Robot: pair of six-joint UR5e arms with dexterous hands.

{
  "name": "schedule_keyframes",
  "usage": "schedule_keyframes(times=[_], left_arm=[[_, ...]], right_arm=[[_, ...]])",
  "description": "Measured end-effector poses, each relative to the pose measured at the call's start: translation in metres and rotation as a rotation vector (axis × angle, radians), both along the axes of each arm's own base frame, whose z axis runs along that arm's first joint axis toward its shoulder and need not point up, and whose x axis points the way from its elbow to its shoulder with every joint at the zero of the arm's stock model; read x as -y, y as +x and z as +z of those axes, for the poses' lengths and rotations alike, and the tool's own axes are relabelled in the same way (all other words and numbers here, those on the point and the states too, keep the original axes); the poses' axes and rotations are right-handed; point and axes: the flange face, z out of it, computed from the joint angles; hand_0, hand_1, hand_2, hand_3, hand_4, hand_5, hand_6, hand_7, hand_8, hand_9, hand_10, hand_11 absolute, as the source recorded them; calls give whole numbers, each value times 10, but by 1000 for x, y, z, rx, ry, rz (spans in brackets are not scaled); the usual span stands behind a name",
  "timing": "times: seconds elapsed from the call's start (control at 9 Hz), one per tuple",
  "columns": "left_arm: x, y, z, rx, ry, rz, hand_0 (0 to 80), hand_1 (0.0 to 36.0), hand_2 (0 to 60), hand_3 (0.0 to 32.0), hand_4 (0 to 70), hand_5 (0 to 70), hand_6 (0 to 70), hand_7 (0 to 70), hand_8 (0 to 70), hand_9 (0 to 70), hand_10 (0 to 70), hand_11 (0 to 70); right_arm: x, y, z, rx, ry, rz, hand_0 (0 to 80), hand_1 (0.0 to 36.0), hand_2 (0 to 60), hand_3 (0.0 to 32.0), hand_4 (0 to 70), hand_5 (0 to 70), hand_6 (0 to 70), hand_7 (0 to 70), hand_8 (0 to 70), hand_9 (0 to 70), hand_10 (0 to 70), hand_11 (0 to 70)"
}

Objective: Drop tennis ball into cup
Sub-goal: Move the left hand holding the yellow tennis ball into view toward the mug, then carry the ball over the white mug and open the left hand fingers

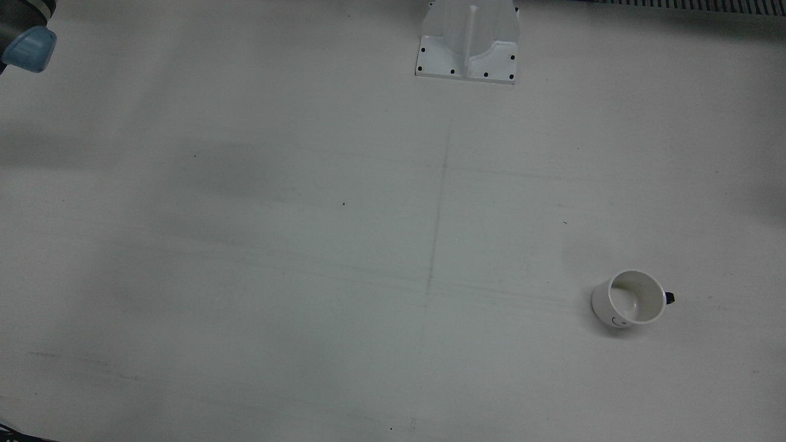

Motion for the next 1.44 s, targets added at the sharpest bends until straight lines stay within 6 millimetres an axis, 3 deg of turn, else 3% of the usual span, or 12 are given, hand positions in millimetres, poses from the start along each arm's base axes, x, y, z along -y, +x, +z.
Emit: schedule_keyframes(times=[0.22, 0.33, 0.44, 0.56, 0.78, 1.0, 1.11, 1.33, 1.44], left_arm=[[0, 0, -4, -1, 8, -1, 800, 360, 600, 118, 60, 276, 674, 528, 290, 269, 52, 120], [-1, 0, -13, -4, 25, 0, 800, 360, 600, 114, 68, 282, 683, 523, 292, 270, 52, 120], [-3, 2, -25, -7, 47, 5, 800, 360, 600, 112, 72, 265, 649, 538, 284, 271, 50, 116], [-8, 14, -35, -9, 62, 32, 800, 360, 600, 116, 56, 264, 646, 524, 282, 265, 46, 110], [-14, 63, -51, -10, 77, 133, 800, 360, 600, 128, 27, 266, 669, 498, 287, 258, 47, 109], [-19, 122, -61, 6, 93, 236, 800, 360, 600, 124, 29, 236, 590, 517, 270, 262, 51, 113], [-19, 146, -65, 23, 102, 272, 800, 360, 600, 118, 35, 257, 668, 496, 282, 254, 51, 112], [-10, 195, -74, 36, 106, 332, 800, 360, 590, 116, 32, 245, 625, 486, 268, 244, 49, 108], [-2, 216, -75, 38, 103, 354, 800, 360, 596, 124, 19, 261, 691, 460, 280, 236, 47, 107]], right_arm=[[0, 0, 0, 0, 0, 0, 0, 0, 0, 0, 0, 0, 0, 0, 0, 0, 0, 0], [0, 0, 0, 0, 0, 0, 0, 0, 0, 0, 0, 0, 0, 0, 0, 0, 0, 0], [0, 0, 0, 0, 0, 0, 0, 0, 0, 0, 0, 0, 0, 0, 0, 0, 0, 0], [0, 0, 0, 0, 0, 0, 0, 0, 0, 0, 0, 0, 0, 0, 0, 0, 0, 0], [0, 0, 0, 1, 0, 0, 0, 0, 0, 0, 0, 0, 0, 0, 0, 0, 0, 0], [0, 0, 1, 0, -2, -1, 0, 0, 0, 0, 0, 0, 0, 0, 0, 0, 0, 0], [0, 0, 1, 1, -2, -1, 0, 0, 0, 0, 0, 0, 0, 0, 0, 0, 0, 0], [0, 0, 1, 1, -3, -1, 0, 0, 0, 0, 0, 0, 0, 0, 0, 0, 0, 0], [0, -1, 1, 1, -3, -1, 0, 0, 0, 0, 0, 0, 0, 0, 0, 0, 0, 0]])
